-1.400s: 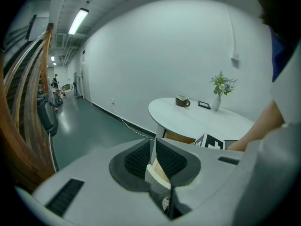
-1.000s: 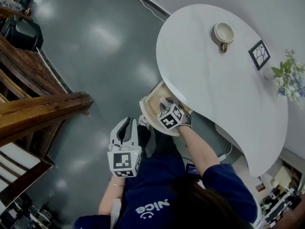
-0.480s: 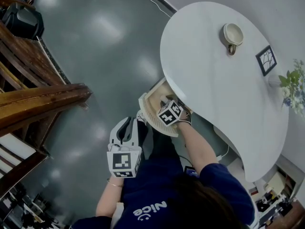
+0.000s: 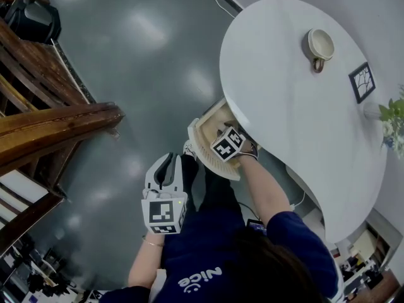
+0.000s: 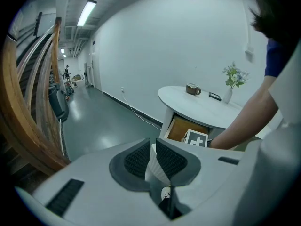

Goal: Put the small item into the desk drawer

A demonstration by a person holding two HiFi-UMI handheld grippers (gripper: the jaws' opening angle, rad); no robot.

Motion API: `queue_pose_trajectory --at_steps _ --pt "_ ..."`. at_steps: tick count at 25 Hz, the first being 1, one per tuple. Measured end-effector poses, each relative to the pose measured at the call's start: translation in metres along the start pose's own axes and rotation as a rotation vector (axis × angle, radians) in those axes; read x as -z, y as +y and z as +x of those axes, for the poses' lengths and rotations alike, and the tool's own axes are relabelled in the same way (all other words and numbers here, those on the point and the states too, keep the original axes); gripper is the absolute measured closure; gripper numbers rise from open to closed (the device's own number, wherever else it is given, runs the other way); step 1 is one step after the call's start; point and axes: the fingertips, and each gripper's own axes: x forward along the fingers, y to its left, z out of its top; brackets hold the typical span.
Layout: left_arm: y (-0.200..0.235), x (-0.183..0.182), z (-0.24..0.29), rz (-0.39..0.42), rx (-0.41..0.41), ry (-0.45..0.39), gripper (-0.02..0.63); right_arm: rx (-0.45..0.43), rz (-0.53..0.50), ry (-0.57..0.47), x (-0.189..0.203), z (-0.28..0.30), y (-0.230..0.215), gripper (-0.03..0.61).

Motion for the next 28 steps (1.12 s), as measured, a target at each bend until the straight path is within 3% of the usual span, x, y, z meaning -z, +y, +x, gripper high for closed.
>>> queue_pose_trajectory --at_steps 9,17,28 --pt "0.016 0.010 -0.003 -0.018 -0.038 0.009 0.571 -0.010 -0.009 0.038 0.001 0.012 0.001 0.442" --pt "0.020 0.018 -0.008 -0.021 -0.034 0.018 0.571 -0.029 0.038 0.071 0.003 0.010 0.004 0.374" --pt "0.021 0.024 -0.015 -0.029 0.004 0.006 0.571 0.003 0.031 0.026 0.003 -0.027 0.026 0.330"
